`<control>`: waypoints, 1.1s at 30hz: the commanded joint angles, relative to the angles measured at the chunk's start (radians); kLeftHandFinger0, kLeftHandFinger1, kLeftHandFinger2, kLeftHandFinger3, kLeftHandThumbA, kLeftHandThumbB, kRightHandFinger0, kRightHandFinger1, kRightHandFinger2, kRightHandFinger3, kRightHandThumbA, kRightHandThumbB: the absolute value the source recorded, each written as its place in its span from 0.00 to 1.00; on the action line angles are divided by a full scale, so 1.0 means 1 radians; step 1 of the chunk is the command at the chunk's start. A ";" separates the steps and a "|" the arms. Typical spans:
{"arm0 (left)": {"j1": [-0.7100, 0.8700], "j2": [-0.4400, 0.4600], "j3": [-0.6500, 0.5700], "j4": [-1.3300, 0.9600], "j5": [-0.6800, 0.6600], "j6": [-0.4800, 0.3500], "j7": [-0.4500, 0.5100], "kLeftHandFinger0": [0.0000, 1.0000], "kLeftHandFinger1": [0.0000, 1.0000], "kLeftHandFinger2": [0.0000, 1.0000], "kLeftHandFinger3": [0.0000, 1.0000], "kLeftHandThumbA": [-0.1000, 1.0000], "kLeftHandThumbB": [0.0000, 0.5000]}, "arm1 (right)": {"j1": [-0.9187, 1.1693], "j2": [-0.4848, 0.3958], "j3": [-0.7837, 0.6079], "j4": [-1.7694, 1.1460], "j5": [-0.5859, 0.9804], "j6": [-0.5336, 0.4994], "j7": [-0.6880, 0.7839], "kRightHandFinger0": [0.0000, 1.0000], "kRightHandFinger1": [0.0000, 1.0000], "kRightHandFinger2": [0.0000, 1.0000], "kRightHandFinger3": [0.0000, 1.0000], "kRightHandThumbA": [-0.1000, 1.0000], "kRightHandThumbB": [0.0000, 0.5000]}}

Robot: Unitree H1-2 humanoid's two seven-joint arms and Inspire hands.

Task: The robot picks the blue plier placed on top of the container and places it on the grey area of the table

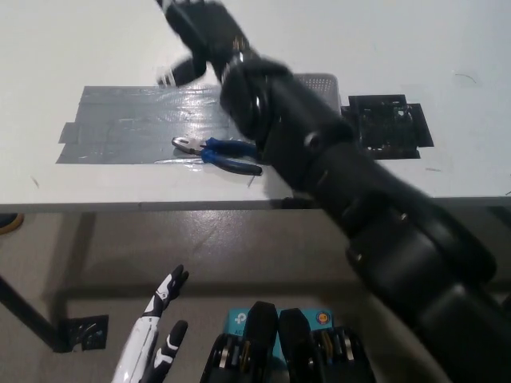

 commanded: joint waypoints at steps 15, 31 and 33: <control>-0.070 0.008 0.041 -0.018 -0.032 0.008 0.024 1.00 1.00 1.00 1.00 1.00 0.19 | 0.336 -0.691 -0.236 -1.478 0.291 0.134 0.514 1.00 1.00 1.00 1.00 0.99 0.79; -0.082 0.001 0.064 -0.007 -0.072 0.037 0.031 1.00 1.00 1.00 1.00 1.00 0.22 | 1.125 -0.755 -0.515 -1.954 0.612 0.217 0.277 1.00 1.00 1.00 1.00 0.95 0.76; -0.066 0.008 0.068 -0.009 -0.080 0.036 0.028 1.00 1.00 1.00 1.00 1.00 0.23 | 1.236 -0.705 -0.471 -1.980 0.637 0.183 0.243 1.00 1.00 1.00 1.00 0.92 0.72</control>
